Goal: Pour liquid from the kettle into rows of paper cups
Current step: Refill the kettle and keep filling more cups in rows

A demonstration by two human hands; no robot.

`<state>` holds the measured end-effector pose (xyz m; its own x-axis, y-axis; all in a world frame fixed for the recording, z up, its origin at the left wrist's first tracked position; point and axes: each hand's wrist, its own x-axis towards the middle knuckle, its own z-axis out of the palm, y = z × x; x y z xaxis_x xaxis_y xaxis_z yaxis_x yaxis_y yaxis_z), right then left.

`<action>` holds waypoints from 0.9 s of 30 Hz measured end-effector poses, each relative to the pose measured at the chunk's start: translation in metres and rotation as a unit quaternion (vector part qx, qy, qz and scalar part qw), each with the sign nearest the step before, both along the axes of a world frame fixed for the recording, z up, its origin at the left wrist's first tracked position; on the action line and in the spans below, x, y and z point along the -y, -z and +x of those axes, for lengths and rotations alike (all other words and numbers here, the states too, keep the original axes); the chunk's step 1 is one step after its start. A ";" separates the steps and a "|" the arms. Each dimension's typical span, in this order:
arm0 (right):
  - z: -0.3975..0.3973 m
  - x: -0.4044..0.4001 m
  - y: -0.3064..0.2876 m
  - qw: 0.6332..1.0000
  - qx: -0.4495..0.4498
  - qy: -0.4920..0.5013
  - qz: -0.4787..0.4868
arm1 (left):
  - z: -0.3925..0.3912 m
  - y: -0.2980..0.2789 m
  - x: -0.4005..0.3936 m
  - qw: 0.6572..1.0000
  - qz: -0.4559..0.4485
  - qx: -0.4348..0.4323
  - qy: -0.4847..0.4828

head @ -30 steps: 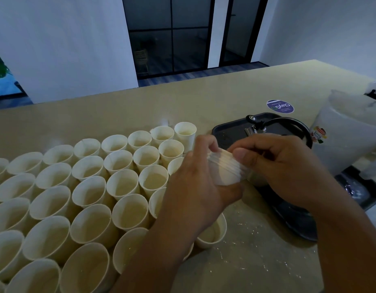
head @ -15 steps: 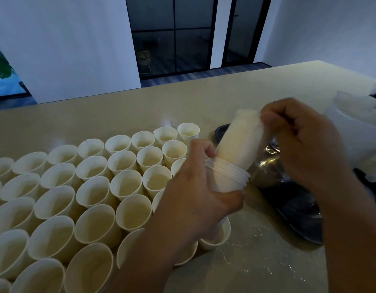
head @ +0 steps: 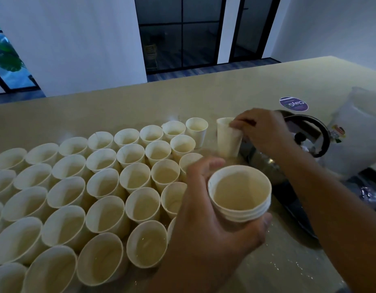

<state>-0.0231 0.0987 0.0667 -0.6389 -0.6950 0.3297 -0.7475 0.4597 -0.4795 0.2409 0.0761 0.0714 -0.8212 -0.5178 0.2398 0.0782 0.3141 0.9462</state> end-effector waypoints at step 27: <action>0.023 0.024 0.032 0.983 0.148 -0.047 -0.102 | -0.004 0.013 0.005 1.000 0.002 0.008 -0.025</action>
<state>0.0002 0.0751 0.0352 -0.6637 -0.6943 0.2784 -0.5965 0.2668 -0.7569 0.2371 0.0713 0.0581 -0.7982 -0.5588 0.2248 0.0472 0.3141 0.9482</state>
